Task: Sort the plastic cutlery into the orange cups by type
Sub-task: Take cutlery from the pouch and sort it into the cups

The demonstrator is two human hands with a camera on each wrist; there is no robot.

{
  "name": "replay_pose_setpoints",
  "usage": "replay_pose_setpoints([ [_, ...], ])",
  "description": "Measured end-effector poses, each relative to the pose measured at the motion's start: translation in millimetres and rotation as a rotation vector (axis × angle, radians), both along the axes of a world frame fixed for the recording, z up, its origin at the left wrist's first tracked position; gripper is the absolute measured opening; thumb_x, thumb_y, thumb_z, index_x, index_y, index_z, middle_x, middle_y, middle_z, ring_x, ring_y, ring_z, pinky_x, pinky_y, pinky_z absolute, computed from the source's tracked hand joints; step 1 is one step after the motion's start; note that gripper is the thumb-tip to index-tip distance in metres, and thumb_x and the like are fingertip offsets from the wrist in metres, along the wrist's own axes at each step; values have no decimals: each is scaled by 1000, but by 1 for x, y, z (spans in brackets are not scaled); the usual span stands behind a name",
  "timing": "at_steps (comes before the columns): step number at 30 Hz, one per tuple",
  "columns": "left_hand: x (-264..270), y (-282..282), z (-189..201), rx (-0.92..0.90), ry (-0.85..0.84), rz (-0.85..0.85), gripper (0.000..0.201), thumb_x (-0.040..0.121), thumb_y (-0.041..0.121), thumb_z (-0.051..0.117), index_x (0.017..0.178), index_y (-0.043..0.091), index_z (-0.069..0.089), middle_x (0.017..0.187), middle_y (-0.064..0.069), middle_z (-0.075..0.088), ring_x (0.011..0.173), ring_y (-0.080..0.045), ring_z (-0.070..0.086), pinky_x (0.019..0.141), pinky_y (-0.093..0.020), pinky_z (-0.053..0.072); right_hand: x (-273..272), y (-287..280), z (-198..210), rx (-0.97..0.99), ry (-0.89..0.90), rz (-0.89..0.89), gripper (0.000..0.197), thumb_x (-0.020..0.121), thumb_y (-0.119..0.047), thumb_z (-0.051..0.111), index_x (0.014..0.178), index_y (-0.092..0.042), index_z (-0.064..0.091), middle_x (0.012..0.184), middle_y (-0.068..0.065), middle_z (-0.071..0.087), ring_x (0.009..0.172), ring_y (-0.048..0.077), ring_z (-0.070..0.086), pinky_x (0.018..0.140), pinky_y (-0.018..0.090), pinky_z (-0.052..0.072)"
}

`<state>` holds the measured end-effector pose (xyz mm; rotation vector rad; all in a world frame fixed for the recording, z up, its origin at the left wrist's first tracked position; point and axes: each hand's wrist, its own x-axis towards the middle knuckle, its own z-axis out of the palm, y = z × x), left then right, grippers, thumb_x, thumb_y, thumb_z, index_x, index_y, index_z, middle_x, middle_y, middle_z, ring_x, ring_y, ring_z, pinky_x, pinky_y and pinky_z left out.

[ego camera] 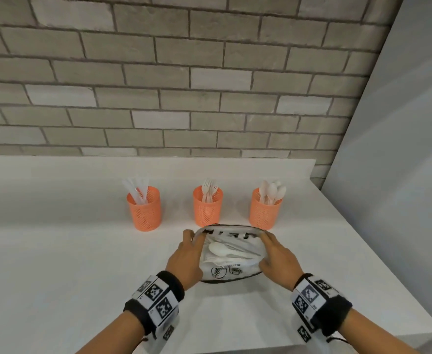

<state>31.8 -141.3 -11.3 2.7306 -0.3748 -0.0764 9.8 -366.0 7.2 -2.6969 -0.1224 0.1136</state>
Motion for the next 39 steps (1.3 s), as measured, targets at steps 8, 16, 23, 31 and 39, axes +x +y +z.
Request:
replay_pose_setpoints([
  [8,28,7,13,60,298,-8,94,71,24,73,145,24,15,146,-7,14,119,-30,49,98,-42,46,20,-9,10,5,207,-38,52,79,-16,52,126,-27,32,79,-4,49,63,16,48,52,21,32],
  [16,29,-18,18,87,4,-136,55,73,26,64,125,21,46,153,-3,18,137,-23,27,107,-42,33,26,-12,6,32,205,8,62,79,-12,52,133,-27,27,91,6,54,73,23,53,58,28,38],
  [23,42,-11,21,-74,29,-67,61,82,18,58,138,13,35,140,-8,33,116,-27,49,96,-32,44,23,0,12,-337,-80,65,54,74,-19,66,126,-16,49,125,9,52,107,27,53,79,32,44],
  [31,23,3,17,-113,155,59,69,85,21,57,145,24,24,133,-10,38,115,-28,52,96,-32,41,32,42,3,-364,-52,233,35,90,-20,55,120,-2,56,121,13,50,112,30,51,91,36,44],
  [39,24,8,18,-285,248,78,72,82,12,62,144,16,26,135,-11,39,119,-27,48,97,-33,44,54,42,-9,-243,-9,204,57,81,-29,68,127,-3,47,138,13,40,124,27,45,102,32,39],
])
